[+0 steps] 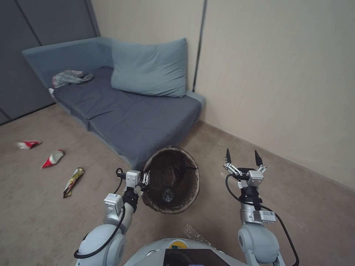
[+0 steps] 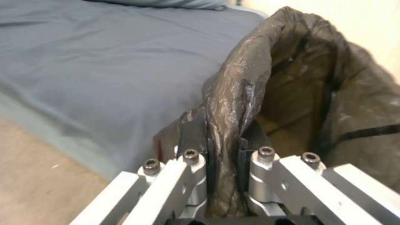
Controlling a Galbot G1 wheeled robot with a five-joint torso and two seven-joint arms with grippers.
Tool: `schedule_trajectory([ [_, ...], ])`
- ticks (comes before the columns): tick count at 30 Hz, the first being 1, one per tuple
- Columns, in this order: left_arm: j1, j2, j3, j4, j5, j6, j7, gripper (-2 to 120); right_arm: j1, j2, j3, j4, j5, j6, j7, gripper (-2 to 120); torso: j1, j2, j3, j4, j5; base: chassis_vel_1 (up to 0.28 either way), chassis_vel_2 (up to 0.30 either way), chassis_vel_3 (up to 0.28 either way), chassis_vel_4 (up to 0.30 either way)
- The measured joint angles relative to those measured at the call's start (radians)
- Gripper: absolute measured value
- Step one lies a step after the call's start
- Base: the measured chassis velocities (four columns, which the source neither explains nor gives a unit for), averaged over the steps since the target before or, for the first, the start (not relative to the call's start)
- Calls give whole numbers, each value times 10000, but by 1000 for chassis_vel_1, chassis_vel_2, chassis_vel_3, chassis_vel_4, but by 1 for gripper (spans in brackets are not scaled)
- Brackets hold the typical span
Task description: Pick up the trash bin, then pick up the garbage from the floor and place it into the trash bin.
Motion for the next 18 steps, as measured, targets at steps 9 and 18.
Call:
schedule_trajectory([
  [9,6,-17,49,37,16,-1,8,7,-17,24,-11,-33,-12,87,-52,100,0,0,0,-1,0,120,130,124,130],
  [18,44,-13,45,11,53,-5,20,7,-36,33,-2,-28,-9,123,-50,100,0,0,0,0,1,125,121,122,128],
])
